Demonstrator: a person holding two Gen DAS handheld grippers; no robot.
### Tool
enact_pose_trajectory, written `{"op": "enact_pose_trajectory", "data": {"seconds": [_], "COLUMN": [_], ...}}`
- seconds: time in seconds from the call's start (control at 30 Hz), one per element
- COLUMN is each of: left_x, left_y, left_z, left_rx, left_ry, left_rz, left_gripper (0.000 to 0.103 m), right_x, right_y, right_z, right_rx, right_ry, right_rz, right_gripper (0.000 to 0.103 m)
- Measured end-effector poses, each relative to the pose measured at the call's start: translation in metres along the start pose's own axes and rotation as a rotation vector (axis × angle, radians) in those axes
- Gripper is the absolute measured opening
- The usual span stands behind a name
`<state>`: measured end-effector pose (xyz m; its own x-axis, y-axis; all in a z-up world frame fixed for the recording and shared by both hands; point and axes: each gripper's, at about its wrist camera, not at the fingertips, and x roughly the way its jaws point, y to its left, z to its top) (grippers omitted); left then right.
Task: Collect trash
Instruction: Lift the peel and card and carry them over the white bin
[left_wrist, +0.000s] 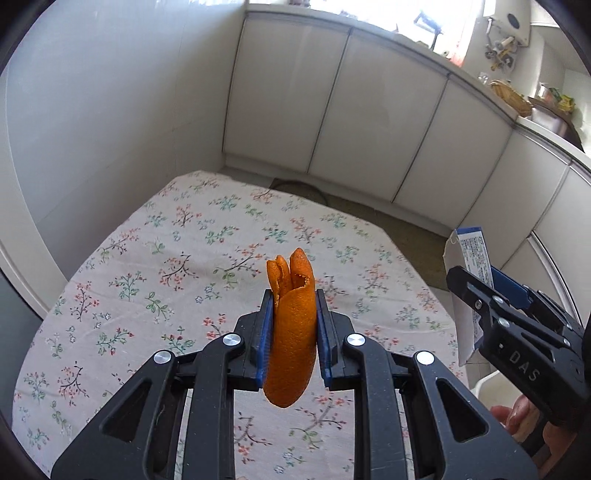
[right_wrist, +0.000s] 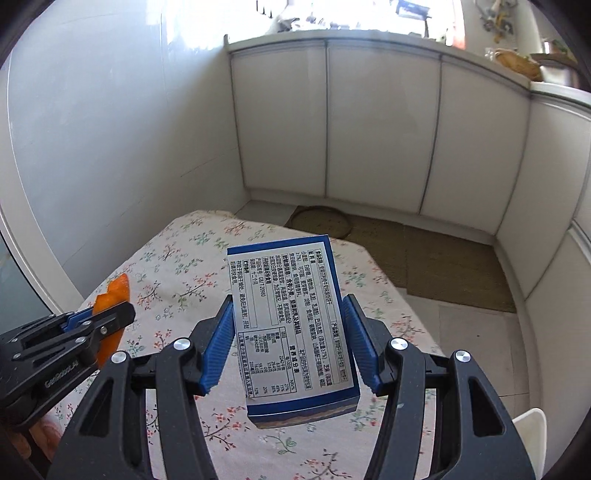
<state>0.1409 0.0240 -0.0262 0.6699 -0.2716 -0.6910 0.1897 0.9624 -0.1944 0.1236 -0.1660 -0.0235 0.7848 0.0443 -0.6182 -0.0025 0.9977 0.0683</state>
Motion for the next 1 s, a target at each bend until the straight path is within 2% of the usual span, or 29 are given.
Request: {"op": "enact_pose_trajectory", "data": {"seconds": [0.47, 1.0], "left_x": [-0.036, -0.046], "left_y": [-0.049, -0.119], "left_z": [-0.013, -0.025], "left_rx": [0.045, 0.127], "left_ry": [-0.065, -0.061], "left_rz": [-0.049, -0.152], "left_gripper": [0.02, 0.02], "right_x": [-0.061, -0.127], "right_y": [-0.048, -0.145], "right_z": [-0.007, -0.048], "right_rx": [0.08, 0.215], "right_ry": [-0.092, -0.088], "right_rz": [-0.071, -0.215], "right_gripper": [0.057, 0.057]}}
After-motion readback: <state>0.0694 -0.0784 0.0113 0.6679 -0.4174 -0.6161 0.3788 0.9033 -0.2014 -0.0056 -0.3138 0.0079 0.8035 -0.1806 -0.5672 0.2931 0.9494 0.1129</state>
